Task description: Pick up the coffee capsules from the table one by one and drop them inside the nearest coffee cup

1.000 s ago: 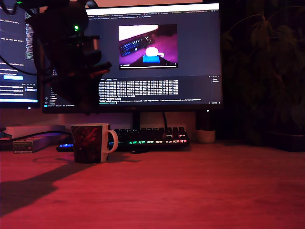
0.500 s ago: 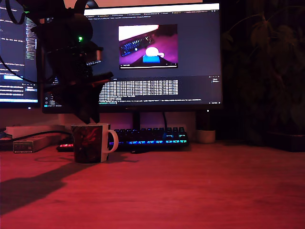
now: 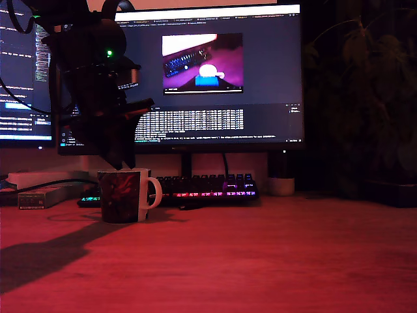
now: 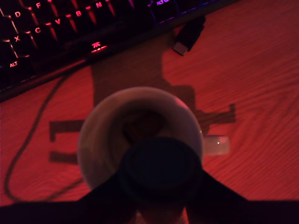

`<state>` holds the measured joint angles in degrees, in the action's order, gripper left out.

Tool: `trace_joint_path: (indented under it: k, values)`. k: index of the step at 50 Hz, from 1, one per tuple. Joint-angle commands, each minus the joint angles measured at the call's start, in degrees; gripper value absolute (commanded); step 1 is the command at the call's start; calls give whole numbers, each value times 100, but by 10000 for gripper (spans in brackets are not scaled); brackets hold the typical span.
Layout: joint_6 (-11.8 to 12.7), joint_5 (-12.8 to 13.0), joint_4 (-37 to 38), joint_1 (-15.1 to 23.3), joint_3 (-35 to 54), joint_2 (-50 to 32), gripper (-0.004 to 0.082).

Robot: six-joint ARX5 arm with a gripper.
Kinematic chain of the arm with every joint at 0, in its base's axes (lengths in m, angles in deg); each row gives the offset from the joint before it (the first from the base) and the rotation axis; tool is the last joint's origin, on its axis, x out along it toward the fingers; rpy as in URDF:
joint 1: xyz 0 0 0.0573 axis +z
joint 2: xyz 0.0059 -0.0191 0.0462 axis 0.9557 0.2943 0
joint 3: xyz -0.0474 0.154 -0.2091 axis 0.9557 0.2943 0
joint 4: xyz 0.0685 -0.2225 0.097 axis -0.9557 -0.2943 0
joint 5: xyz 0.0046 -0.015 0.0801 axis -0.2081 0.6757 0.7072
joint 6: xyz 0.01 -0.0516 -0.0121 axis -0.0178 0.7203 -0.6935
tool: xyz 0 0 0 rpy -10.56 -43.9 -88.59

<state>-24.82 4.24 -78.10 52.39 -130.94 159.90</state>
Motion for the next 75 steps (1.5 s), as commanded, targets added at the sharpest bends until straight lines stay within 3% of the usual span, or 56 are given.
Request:
trace_joint_path:
  k: [1, 5, 8, 24, 28, 31, 39, 41, 56, 75]
  values:
    - [-22, 26, 66, 13, 7, 92, 458]
    - [-22, 66, 151, 13, 7, 92, 630]
    - [-22, 66, 229, 13, 7, 92, 699]
    - [-24, 63, 444, 13, 7, 72, 704]
    - [-31, 63, 461, 13, 7, 35, 643]
    - [-31, 61, 466, 13, 7, 0, 539]
    - [-186, -9, 428, 13, 7, -149, 46]
    - [-289, -63, 433, 13, 7, -179, -34]
    - [-326, -476, 767, 7, 92, -678, -19]
    - [-269, -485, 1980, 13, 1528, -1998, -19]
